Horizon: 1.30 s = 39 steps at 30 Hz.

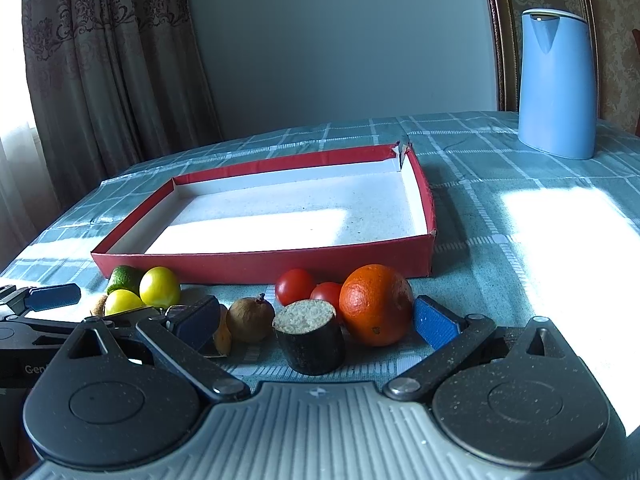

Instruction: Organize fruits

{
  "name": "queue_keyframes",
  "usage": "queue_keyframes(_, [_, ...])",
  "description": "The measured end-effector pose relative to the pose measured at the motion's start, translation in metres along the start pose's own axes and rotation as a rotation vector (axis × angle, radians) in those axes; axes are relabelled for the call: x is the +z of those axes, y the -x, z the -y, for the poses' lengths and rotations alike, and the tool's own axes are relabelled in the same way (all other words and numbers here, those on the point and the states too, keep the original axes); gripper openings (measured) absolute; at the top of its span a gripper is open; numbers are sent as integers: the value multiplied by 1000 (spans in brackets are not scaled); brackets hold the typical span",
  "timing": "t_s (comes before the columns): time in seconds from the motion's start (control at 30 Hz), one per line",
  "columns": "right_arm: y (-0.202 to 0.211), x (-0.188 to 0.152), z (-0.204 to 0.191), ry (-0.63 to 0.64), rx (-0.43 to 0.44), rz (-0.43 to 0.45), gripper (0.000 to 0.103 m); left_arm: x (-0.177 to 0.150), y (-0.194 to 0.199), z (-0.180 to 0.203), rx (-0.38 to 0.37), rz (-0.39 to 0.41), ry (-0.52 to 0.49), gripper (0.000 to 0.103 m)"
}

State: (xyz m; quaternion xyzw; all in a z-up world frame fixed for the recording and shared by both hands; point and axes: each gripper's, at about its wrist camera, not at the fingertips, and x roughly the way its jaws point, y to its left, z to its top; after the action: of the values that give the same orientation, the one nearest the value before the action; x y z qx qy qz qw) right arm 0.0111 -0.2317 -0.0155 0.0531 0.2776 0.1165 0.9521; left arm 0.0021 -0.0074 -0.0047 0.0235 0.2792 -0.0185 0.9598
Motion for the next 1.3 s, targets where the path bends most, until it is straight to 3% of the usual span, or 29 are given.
queue_keyframes(0.33, [8, 0, 6, -4, -11, 39, 103, 0, 0, 0, 4, 0, 3, 103])
queue_keyframes(0.63, [42, -16, 53, 23, -125, 50, 103, -1, 0, 3, -1, -2, -21, 103])
queue_keyframes(0.73, [45, -17, 65, -4, -116, 29, 103, -1, 0, 4, 1, 0, -22, 103])
queue_keyframes(0.9, [31, -11, 58, 48, -157, 15, 103, -1, -2, 3, 2, -12, -17, 103])
queue_keyframes(1.07, [13, -4, 46, 94, -98, -40, 102, -1, -2, 3, 2, -12, -18, 103])
queue_keyframes(1.3, [-9, 5, 37, 147, -84, -80, 88, -2, -2, 4, 2, -16, -19, 103])
